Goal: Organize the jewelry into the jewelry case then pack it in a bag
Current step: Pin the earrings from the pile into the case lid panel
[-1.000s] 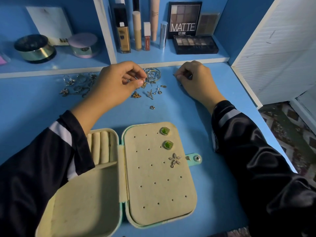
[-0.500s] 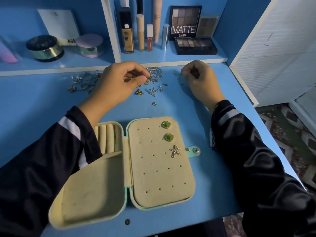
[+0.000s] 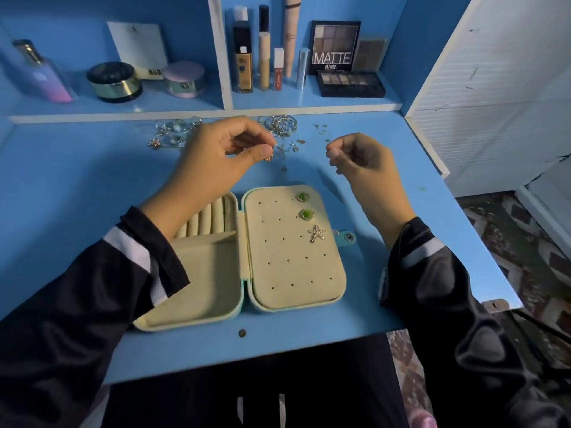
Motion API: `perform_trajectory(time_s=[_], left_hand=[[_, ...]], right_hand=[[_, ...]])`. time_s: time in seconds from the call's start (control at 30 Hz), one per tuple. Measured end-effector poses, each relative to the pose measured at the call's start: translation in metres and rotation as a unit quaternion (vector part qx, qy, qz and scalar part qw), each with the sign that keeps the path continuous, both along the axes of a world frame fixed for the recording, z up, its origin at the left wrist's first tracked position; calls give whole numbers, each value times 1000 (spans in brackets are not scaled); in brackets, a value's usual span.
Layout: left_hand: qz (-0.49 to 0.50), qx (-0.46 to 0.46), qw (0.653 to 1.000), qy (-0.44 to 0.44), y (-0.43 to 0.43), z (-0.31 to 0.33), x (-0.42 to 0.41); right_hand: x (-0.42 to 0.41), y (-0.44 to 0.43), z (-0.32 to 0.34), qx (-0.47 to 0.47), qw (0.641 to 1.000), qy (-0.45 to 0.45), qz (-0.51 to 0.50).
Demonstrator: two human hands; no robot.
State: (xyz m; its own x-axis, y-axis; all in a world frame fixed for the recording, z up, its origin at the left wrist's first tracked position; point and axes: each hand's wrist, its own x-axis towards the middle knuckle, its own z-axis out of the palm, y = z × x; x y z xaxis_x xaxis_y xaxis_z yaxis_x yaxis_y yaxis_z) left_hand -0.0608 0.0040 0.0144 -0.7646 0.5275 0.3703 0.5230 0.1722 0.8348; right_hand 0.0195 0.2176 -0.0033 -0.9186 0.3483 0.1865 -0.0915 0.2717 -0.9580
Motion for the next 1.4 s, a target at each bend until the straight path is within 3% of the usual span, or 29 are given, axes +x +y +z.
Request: perform_trajectory(time_s=[0.63, 0.93, 1.4], left_hand=[[3, -2, 999, -32, -10, -2, 88], [1, 0, 999, -40, -8, -11, 111], [-1, -14, 999, -42, -7, -18, 118]], right_hand=[[84, -30, -18, -258, 966, -12, 5], [101, -35, -26, -306, 952, -14, -3], [113, -38, -29, -266, 964, -15, -4]])
